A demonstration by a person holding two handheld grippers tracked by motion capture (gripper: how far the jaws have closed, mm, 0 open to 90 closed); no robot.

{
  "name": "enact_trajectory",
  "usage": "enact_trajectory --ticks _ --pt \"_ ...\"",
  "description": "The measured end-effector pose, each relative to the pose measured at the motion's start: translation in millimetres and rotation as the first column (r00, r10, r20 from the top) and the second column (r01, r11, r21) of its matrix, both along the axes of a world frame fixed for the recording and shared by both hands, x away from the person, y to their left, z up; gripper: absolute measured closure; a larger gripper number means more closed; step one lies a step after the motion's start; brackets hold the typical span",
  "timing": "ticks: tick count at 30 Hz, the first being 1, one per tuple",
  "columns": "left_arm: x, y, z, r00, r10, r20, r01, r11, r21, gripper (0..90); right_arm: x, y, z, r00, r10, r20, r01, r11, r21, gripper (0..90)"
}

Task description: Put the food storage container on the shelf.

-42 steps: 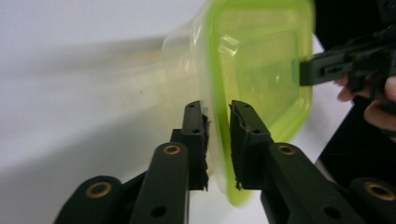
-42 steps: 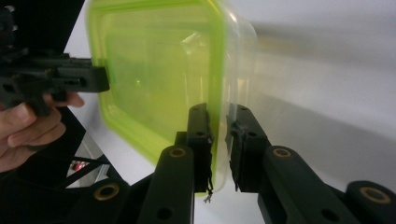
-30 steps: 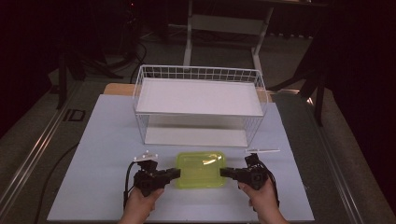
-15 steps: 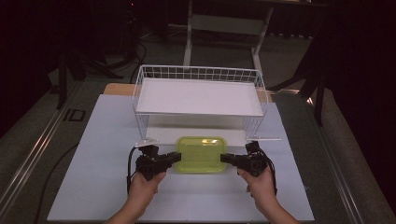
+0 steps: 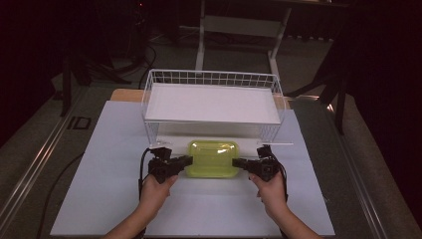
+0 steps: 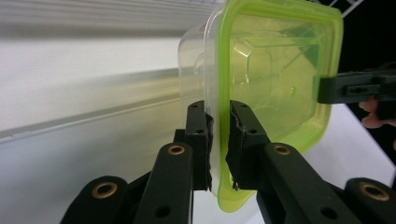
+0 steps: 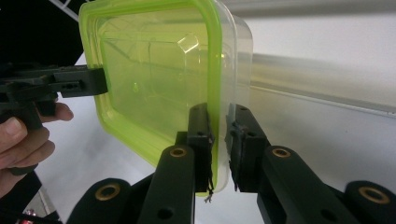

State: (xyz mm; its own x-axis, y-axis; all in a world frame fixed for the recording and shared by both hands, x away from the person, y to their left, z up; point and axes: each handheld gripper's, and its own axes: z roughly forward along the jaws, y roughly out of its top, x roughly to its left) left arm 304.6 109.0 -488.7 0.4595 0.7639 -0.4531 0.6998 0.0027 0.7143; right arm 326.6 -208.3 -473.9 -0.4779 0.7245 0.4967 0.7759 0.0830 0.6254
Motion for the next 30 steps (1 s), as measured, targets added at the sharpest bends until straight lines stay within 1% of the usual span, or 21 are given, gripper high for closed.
enact_trajectory --ticks 2,5,7,10,12,14,16,18,21,25,28,29,30 --pt "4.2 0.0 -4.2 0.9998 0.005 -0.017 -0.005 0.9999 -0.010 80.2 4.1 1.1 -2.8 1.0000 -0.008 0.001 0.008 0.9999 -0.009 80.1" --pt "9.9 -0.4 -7.9 0.9999 0.008 -0.014 -0.008 0.9996 -0.025 80.1 12.3 0.3 -5.1 0.9998 -0.018 0.000 0.018 0.9998 -0.006 80.0" --pt "13.4 -0.9 -10.0 0.9998 0.014 -0.014 -0.015 0.9997 -0.021 80.2 16.2 0.8 -7.7 0.9996 -0.027 -0.005 0.027 0.9996 -0.006 80.0" --pt "19.8 -1.4 -15.1 0.9995 0.022 -0.022 -0.023 0.9993 -0.029 80.2 21.6 1.9 -11.7 0.9992 -0.041 -0.006 0.040 0.9990 -0.016 80.0" --pt "22.8 -2.1 -16.9 0.9995 0.026 -0.017 -0.027 0.9990 -0.035 80.1 24.9 2.2 -12.9 0.9988 -0.048 -0.003 0.048 0.9986 -0.019 79.9" --pt "26.8 -2.4 -18.2 0.9993 0.032 -0.017 -0.033 0.9985 -0.044 80.1 28.9 2.1 -13.9 0.9982 -0.059 -0.010 0.058 0.9982 -0.010 79.7" --pt "29.8 -3.4 -18.5 0.9992 0.037 -0.014 -0.038 0.9986 -0.036 80.0 32.5 2.5 -14.7 0.9973 -0.072 -0.009 0.072 0.9973 -0.013 79.7" --pt "32.2 -4.4 -19.2 0.9991 0.041 -0.001 -0.041 0.9988 -0.027 79.9 35.0 3.1 -16.0 0.9968 -0.079 0.003 0.079 0.9967 -0.015 79.6" --pt "36.2 -5.1 -22.5 0.9989 0.046 0.000 -0.046 0.9988 -0.017 79.8 38.0 3.7 -19.4 0.9958 -0.091 0.011 0.091 0.9957 -0.018 79.4" --pt "40.4 -4.5 -26.8 0.9982 0.059 0.007 -0.059 0.9981 -0.017 79.8 42.1 5.5 -25.1 0.9947 -0.102 0.008 0.102 0.9946 -0.018 79.4" --pt "44.0 -4.8 -28.6 0.9974 0.071 0.012 -0.071 0.9974 -0.014 79.7 45.4 7.8 -26.8 0.9934 -0.112 0.026 0.113 0.9933 -0.026 79.1" --pt "45.3 -4.2 -28.9 0.9971 0.074 0.018 -0.074 0.9969 -0.025 79.8 46.4 8.4 -27.0 0.9928 -0.116 0.030 0.117 0.9929 -0.025 79.1" --pt "46.4 -3.8 -28.6 0.9968 0.078 0.015 -0.078 0.9964 -0.033 79.8 47.4 8.7 -27.4 0.9917 -0.125 0.028 0.126 0.9919 -0.020 79.1"
